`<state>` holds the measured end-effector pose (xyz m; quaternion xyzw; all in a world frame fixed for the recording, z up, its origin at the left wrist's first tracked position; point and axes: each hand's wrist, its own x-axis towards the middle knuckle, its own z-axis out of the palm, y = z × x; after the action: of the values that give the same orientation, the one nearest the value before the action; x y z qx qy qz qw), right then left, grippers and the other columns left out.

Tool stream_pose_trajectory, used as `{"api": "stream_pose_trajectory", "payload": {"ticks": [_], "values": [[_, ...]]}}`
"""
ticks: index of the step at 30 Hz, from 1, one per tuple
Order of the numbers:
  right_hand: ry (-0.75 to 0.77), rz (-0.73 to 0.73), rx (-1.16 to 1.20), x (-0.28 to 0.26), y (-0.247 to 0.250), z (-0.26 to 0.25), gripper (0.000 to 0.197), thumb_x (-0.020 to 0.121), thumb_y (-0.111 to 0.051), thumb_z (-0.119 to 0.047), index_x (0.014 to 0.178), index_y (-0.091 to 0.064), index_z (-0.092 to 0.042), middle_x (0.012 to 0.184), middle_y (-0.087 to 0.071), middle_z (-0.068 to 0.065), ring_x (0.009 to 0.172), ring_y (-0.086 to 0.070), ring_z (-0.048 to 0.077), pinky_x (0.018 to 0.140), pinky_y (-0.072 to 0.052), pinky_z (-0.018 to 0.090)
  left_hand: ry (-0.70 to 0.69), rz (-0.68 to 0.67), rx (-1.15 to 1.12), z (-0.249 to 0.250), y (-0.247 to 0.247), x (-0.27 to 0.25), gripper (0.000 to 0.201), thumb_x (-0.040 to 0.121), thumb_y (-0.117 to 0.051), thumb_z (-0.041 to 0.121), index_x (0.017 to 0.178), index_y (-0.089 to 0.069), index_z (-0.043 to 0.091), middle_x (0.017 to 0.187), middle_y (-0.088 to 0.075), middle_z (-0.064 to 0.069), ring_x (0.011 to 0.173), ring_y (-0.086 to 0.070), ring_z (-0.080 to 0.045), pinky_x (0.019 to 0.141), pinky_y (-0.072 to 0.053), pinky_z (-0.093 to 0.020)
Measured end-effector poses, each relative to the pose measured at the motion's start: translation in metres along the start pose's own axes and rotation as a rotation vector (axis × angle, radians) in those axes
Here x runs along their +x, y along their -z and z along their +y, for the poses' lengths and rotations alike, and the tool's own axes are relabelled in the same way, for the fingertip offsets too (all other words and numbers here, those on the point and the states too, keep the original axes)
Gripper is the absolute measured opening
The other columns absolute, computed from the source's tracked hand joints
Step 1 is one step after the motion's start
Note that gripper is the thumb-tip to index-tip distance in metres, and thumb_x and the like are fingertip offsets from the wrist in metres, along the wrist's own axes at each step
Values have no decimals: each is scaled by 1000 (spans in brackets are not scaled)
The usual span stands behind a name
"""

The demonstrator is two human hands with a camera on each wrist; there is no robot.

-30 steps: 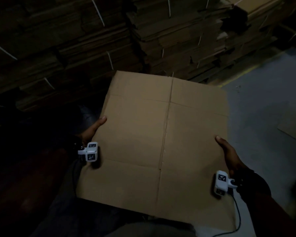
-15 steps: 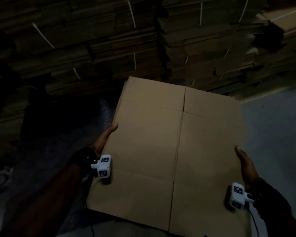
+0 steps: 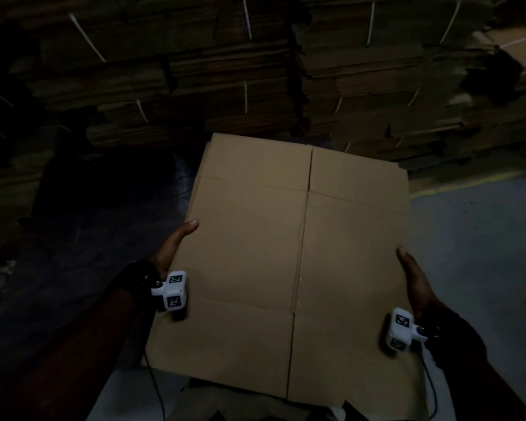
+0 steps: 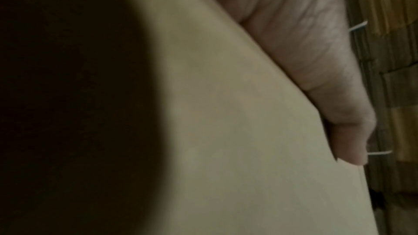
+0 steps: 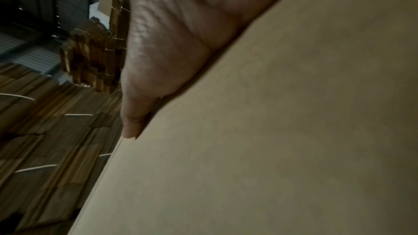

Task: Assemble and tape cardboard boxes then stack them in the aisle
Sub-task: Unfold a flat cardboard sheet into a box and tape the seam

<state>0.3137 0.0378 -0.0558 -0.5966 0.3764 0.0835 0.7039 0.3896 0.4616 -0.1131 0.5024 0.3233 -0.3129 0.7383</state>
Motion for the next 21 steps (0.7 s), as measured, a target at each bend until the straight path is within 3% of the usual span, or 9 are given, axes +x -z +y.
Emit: {"api": "stream_pose_trajectory", "payload": {"ticks": [2,5,8,11,13,15,17,18,21], "values": [[4,-34,7,6,10,3,27,108,-37,-42,109,-59,-26,88,-70,-12,60,-68,5,45,-50,15,-17,6,-26,-6,0,-7,53,90,-61,55,117,-71,11,105,-74,-20,79,-73,-32,80,-55,-43],[-4,-106,26,20,24,11,32,106,-40,-46,108,-64,-25,92,-78,-3,69,-74,11,49,-55,21,-43,4,-78,-17,2,-29,49,93,-57,53,113,-73,12,101,-75,-18,79,-74,-32,70,-60,-41],[-46,-192,7,29,28,17,44,102,-45,-54,119,-67,-21,103,-78,8,83,-76,25,58,-61,33,-47,11,-145,-33,11,-55,51,92,-57,55,109,-77,11,109,-73,-20,84,-74,-34,72,-61,-45],[-70,-268,-76,34,22,22,49,100,-46,-58,119,-69,-19,106,-76,16,85,-76,34,61,-62,43,-91,67,-212,-56,25,-81,51,96,-52,53,114,-71,10,102,-74,-19,80,-74,-33,70,-60,-44],[-69,-287,-122,36,10,25,52,98,-48,-61,123,-69,-20,112,-75,17,95,-74,38,76,-61,50,-122,105,-266,-74,39,-100,51,96,-51,52,107,-77,10,99,-75,-19,77,-74,-32,65,-62,-43],[-54,-302,-205,35,-5,25,62,92,-55,-69,131,-67,-22,124,-71,16,111,-68,42,99,-51,59,-141,131,-327,-90,54,-120,52,95,-50,53,95,-83,12,100,-75,-18,78,-74,-32,64,-62,-43],[-4,-355,-253,37,-22,23,66,88,-58,-72,134,-65,-26,129,-69,12,118,-64,39,109,-42,61,-177,151,-394,-104,67,-141,50,92,-53,52,95,-82,11,101,-75,-18,79,-75,-32,63,-62,-42],[13,-385,-285,35,-36,21,62,91,-56,-70,133,-66,-25,126,-70,12,117,-65,39,107,-44,59,-201,168,-422,-111,73,-153,49,87,-58,52,100,-80,10,101,-75,-19,78,-75,-32,61,-62,-42],[51,-464,-402,23,-83,13,52,95,-53,-62,123,-70,-21,111,-75,15,97,-71,38,87,-53,49,-279,260,-495,-136,96,-183,63,70,-74,54,117,-69,12,102,-75,-19,79,-75,-33,60,-61,-43]]}}
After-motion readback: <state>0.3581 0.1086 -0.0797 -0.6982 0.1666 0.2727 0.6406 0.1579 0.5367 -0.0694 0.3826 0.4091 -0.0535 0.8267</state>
